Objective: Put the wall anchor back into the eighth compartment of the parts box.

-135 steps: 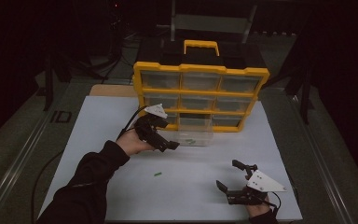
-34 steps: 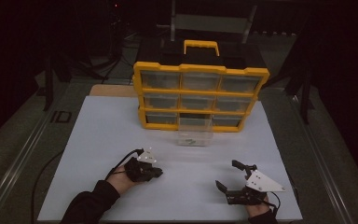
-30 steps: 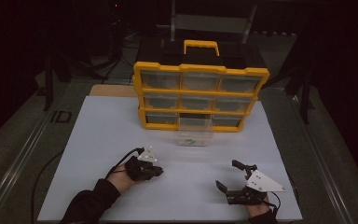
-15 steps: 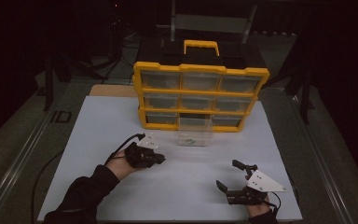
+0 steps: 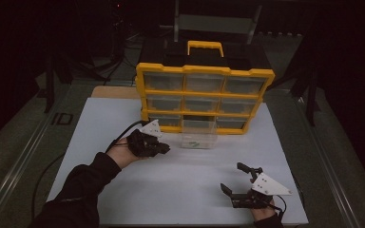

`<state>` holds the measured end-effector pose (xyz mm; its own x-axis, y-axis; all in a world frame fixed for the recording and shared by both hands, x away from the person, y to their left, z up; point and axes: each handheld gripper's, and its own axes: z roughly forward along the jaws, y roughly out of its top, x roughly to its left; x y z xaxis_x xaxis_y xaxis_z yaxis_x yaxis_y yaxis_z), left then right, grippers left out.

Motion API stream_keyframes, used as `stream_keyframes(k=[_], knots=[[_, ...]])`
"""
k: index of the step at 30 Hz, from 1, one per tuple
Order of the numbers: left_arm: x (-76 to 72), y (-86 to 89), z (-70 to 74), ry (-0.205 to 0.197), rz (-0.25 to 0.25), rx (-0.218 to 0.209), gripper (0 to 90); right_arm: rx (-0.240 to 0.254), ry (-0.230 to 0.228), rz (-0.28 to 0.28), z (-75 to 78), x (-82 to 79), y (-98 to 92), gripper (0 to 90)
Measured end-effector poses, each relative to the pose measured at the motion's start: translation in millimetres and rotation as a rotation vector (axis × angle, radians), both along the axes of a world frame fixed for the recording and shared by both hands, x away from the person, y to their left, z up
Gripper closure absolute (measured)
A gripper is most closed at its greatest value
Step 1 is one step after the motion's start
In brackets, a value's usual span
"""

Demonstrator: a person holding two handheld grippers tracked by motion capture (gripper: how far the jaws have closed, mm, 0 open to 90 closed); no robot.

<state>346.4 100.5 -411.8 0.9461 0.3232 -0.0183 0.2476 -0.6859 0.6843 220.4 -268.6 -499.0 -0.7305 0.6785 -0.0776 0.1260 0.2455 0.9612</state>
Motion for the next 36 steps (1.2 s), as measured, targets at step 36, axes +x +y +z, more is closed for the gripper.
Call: stream_keyframes(k=[36], knots=[[49.8,-42.6,69.8,-0.072,-0.036,-0.119,84.2,0.002,0.001,0.0,-0.3,0.4,-0.4,8.5]])
